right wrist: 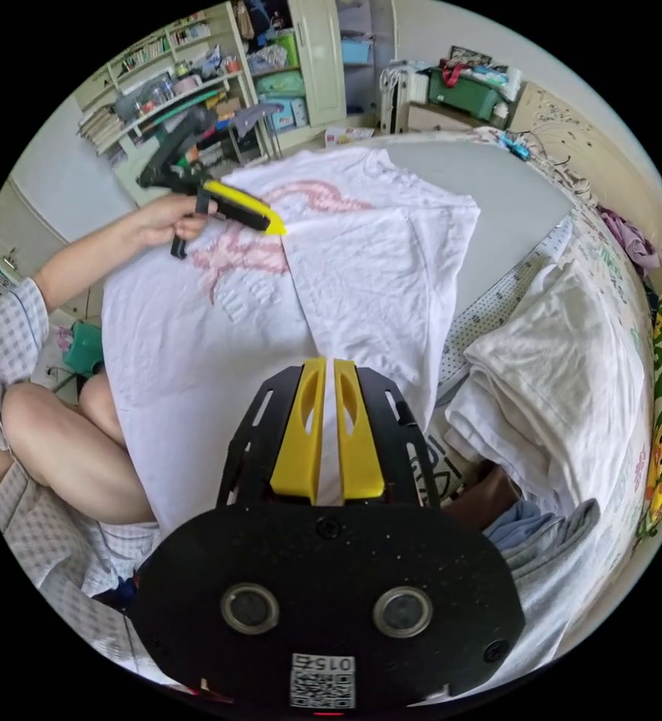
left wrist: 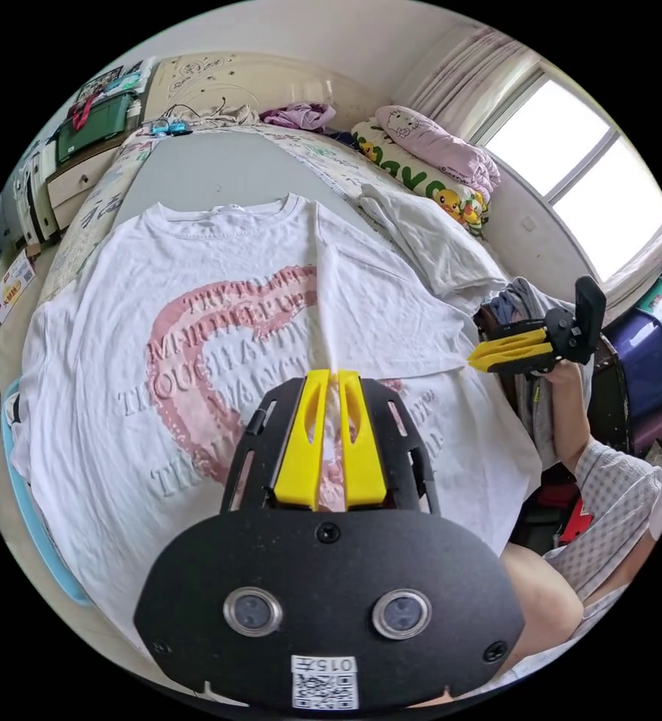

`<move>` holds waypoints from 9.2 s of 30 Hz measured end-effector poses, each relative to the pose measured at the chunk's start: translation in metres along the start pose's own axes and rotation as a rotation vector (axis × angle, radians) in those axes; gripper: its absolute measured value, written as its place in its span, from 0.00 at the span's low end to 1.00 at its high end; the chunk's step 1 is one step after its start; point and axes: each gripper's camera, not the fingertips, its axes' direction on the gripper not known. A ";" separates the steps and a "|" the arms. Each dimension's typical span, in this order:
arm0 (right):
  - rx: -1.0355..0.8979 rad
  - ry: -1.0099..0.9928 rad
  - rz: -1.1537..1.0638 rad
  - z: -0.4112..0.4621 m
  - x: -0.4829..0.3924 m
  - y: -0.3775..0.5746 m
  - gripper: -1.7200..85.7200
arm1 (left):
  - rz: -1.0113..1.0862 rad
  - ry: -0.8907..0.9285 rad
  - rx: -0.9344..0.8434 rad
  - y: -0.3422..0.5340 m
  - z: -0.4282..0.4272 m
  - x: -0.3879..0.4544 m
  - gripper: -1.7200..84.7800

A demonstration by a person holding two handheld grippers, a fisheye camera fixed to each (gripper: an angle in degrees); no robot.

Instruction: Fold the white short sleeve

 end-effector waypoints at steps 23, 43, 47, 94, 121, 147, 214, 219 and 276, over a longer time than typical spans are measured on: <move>0.028 0.150 0.403 0.057 0.061 -0.031 0.01 | -1.053 0.204 0.680 0.252 -0.193 -0.287 0.14; 0.182 0.098 0.254 0.047 -0.066 -0.254 0.12 | 0.467 -0.753 0.186 0.075 -0.060 0.178 0.04; 0.086 0.132 0.270 0.098 -0.069 -0.310 0.17 | 0.523 -0.842 0.201 0.077 -0.041 0.214 0.04; 0.734 0.363 0.187 -0.052 -0.357 0.188 0.01 | -0.367 -0.483 0.420 0.413 -0.331 0.235 0.12; 0.401 0.200 0.342 0.037 -0.406 0.213 0.08 | -0.359 -0.496 0.814 0.550 -0.510 0.366 0.12; 0.009 0.314 0.275 0.116 -0.353 0.027 0.01 | -0.435 -0.673 0.789 0.561 -0.596 0.363 0.13; 0.245 0.118 0.588 0.071 0.090 -0.135 0.17 | -0.321 -0.163 0.263 -0.181 -0.125 -0.149 0.21; 0.200 0.110 0.554 0.077 0.092 -0.137 0.06 | -0.377 -0.144 0.189 -0.183 -0.097 -0.176 0.17; 0.504 -0.218 0.746 -0.045 -0.294 0.326 0.04 | -0.487 0.009 0.502 0.402 -0.214 0.203 0.07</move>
